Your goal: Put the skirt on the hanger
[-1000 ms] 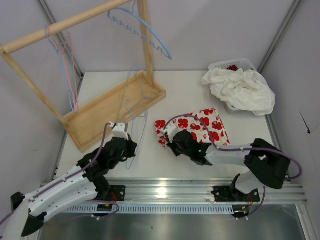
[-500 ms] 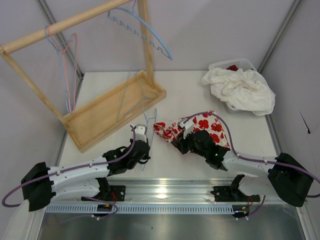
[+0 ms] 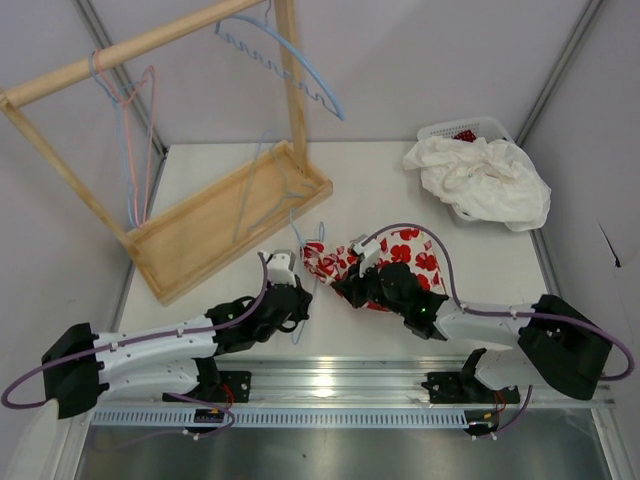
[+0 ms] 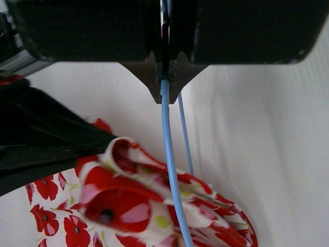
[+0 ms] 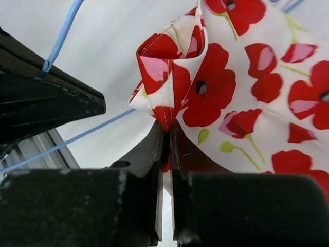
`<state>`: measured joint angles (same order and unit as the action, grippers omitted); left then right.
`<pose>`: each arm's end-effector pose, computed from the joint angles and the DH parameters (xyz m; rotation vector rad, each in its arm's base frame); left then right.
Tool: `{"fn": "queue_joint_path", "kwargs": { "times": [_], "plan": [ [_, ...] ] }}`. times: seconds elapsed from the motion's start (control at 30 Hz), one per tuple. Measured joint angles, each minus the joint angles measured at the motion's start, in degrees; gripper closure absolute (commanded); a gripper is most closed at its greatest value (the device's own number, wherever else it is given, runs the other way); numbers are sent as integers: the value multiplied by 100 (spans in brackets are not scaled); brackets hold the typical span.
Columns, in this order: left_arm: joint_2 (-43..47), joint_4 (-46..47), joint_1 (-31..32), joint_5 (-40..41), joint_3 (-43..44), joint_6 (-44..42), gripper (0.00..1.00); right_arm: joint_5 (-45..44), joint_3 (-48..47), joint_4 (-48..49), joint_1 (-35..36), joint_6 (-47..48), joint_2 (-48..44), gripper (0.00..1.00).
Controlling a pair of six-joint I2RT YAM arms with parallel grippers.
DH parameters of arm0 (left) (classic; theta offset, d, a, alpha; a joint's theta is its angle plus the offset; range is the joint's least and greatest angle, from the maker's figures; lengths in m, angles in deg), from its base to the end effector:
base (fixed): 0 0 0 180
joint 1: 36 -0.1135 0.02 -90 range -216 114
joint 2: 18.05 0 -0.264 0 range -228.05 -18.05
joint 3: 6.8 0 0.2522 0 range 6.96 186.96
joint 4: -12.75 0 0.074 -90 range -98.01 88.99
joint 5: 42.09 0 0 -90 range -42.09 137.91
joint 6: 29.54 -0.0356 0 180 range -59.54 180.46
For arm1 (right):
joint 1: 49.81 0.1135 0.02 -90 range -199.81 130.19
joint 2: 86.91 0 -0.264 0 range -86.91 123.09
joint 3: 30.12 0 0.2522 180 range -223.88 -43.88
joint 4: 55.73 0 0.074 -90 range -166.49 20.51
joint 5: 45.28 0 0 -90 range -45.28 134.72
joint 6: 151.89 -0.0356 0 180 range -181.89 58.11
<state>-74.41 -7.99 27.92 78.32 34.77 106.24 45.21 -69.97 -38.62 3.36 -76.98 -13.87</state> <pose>0.1053 -0.1742 0.2081 0.0415 2.1466 -0.5621 0.1552 0.2078 0.1976 -0.6375 1.8280 0.8242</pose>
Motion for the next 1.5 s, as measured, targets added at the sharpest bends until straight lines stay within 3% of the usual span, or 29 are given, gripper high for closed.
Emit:
{"fn": "queue_joint_path", "kwargs": {
  "times": [0.27, 0.63, 0.7, 0.83, 0.9, 1.1, 1.27, 1.5],
  "plan": [
    [-105, 127, 122, -50, 0, 195, 100, 85, -472, 420, 297, -203, 1226, 100],
    [83, 219, 138, 22, -114, 326, 100, 649, -953, 946, 376, -546, 2065, 100],
    [85, 208, 146, 46, -114, 321, 100, 745, -970, 1021, 380, -636, 2212, 94],
    [92, 87, 160, 105, -127, 286, 100, 802, -1038, 881, 293, -914, 2319, 42],
    [90, 74, 160, 118, -175, 256, 100, 850, -1093, 761, 164, -1064, 2312, 31],
    [299, 400, 162, 125, -354, 155, 100, 970, -1198, -391, -138, -1241, 1753, 15],
    [439, 549, 166, 186, -564, -17, 100, 769, -1832, -1600, -240, -1311, 1399, 14],
    [20, 785, 170, 177, -634, -278, 100, 669, -2232, -2127, -549, -1635, 619, 14]
  ]
}}
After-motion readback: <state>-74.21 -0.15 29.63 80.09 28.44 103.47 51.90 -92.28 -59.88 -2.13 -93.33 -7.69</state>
